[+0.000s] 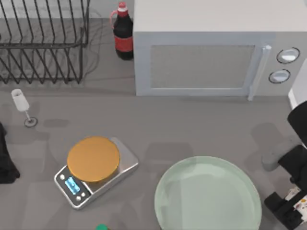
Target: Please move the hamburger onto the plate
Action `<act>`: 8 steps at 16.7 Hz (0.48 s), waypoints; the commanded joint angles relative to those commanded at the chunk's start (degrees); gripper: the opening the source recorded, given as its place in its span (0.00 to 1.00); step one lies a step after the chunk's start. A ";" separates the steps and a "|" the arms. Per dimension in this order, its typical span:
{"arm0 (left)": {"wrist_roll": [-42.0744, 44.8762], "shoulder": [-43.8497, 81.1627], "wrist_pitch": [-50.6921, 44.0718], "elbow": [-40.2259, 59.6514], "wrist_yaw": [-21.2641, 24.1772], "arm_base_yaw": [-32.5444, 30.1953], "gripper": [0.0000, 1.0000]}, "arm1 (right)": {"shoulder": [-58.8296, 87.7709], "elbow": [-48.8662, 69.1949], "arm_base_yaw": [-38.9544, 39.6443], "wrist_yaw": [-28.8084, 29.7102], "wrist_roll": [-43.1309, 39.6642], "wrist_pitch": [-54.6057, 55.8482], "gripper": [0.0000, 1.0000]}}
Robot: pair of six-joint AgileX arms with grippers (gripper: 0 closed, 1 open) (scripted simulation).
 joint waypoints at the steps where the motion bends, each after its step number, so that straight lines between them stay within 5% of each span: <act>1: 0.00 0.00 0.00 0.00 0.00 0.00 1.00 | 0.00 0.00 0.00 0.00 0.00 0.00 0.02; 8: 0.00 0.00 0.00 0.00 0.00 0.00 1.00 | 0.00 0.00 0.00 0.00 0.00 0.00 0.00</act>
